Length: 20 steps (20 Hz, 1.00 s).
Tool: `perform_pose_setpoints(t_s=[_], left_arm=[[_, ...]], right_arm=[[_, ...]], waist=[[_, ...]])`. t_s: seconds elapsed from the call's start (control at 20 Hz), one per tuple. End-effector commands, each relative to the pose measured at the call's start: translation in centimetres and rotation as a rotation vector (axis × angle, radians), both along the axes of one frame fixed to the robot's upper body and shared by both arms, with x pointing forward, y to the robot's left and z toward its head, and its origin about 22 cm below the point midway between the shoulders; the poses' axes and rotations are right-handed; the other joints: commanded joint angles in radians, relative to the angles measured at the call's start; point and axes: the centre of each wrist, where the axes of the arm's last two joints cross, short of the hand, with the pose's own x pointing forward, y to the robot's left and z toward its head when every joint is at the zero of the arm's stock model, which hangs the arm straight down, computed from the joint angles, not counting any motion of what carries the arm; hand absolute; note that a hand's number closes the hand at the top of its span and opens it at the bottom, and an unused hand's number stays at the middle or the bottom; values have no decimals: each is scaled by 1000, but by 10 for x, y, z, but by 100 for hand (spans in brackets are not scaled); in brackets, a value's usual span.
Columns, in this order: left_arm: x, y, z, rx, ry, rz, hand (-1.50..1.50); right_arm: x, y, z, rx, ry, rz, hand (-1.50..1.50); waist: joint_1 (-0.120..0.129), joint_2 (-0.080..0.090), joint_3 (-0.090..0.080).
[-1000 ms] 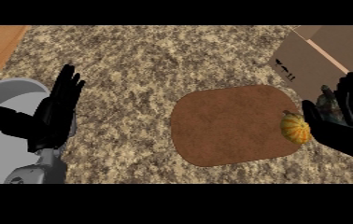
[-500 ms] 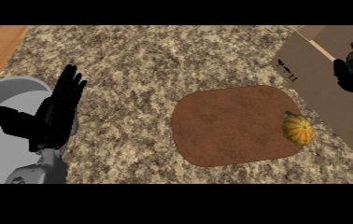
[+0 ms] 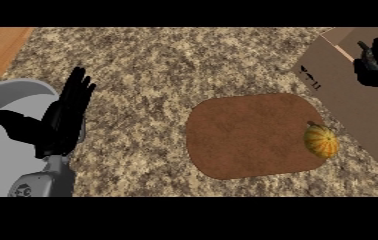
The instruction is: Pick the eggplant from the cutting board and place it in the cardboard box
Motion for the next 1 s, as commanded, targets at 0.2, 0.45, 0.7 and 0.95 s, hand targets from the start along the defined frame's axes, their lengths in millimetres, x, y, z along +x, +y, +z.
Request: perform_pose_setpoints(t_s=[0.2,0.45,0.7,0.95], left_arm=[[-1,0,4,1,-4,-9,0],[6,-8,-2,12,-5,0,0],[-8,11,7,11,-3,0,0],[-12,3,-7,12,4,25,0]], right_arm=[[9,-46,-55,-45,348,-70,-150],[27,-49,-45,119,71,23,-150],[30,-58,-19,317,-239,101,-150],[25,-87,-12,623,-244,114,-150]], waist=[[5,7,8],[-5,6,9],[1,-1,10],[-14,-4,8]])
